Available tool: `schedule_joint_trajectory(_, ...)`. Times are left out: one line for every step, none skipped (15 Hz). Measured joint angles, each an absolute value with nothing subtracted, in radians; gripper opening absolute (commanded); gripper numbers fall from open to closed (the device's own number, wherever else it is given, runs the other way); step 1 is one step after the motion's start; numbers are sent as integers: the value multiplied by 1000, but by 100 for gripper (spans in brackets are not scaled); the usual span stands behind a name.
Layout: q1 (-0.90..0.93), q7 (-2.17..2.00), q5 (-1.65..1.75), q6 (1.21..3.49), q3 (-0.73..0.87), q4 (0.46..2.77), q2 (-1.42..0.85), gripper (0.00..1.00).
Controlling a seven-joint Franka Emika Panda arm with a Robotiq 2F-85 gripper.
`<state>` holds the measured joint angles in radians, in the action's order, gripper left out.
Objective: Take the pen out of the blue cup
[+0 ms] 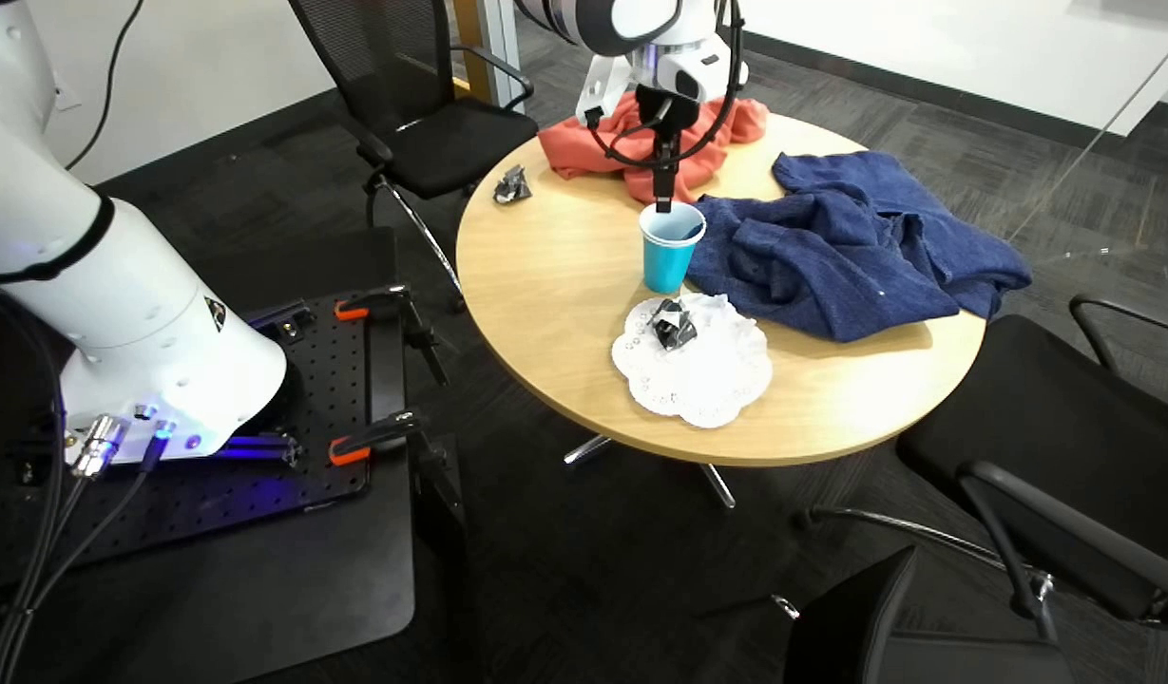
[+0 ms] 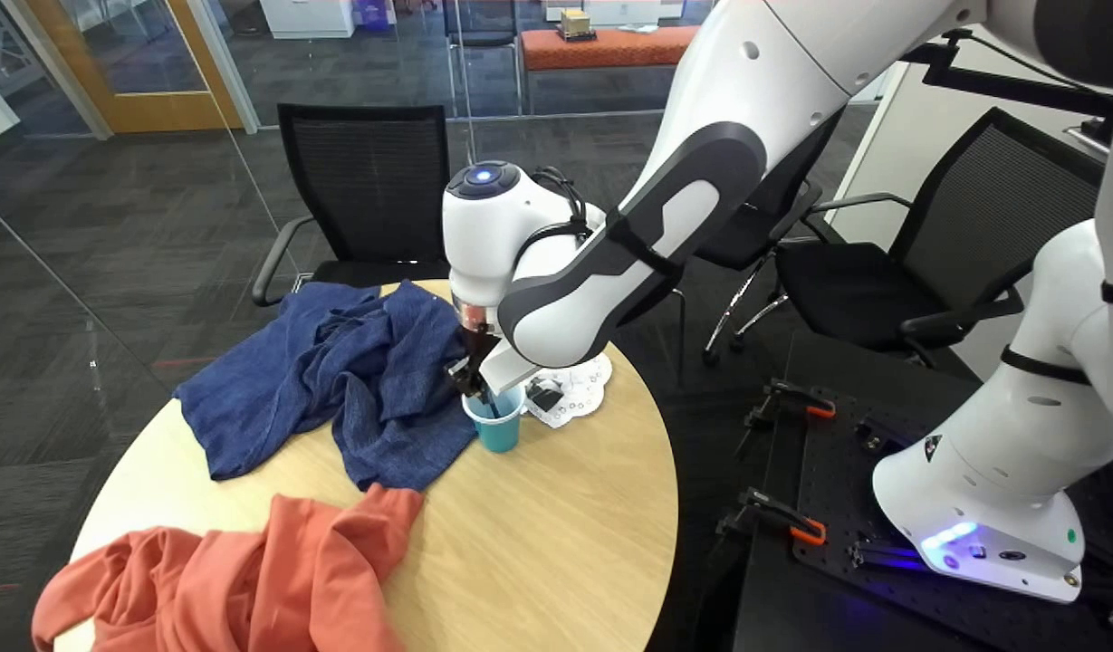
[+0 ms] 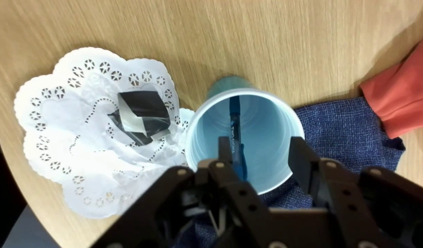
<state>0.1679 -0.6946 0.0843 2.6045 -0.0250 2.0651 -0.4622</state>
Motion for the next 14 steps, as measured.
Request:
schedule_joint_trajectory(168, -695, 80, 2605, -24, 2060, -468, 50)
schedule_joint_trajectory(168, -694, 76, 2605, -23, 2056, -474, 49)
schedule_joint_trajectory(168, -694, 70, 2605, -21, 2050, -480, 47)
schedule_joint_trajectory(168, -693, 63, 2605, -19, 2045, -487, 45)
schedule_joint_trajectory(168, -693, 57, 2605, -17, 2038, -495, 43)
schedule_joint_trajectory(168, -693, 54, 2605, -13, 2031, -503, 40)
schedule_joint_trajectory(168, -693, 52, 2604, -10, 2024, -511, 38)
schedule_joint_trajectory(168, -693, 51, 2604, -6, 2017, -519, 36)
schedule_joint_trajectory(168, -693, 51, 2604, -3, 2010, -528, 35)
schedule_joint_trajectory(168, -693, 50, 2604, -1, 2002, -536, 35)
schedule_joint_trajectory(168, -693, 49, 2604, 1, 1996, -544, 36)
schedule_joint_trajectory(168, -693, 49, 2604, 2, 1989, -553, 37)
schedule_joint_trajectory(168, -693, 49, 2604, 2, 1981, -561, 38)
schedule_joint_trajectory(168, -693, 49, 2604, 2, 1975, -570, 38)
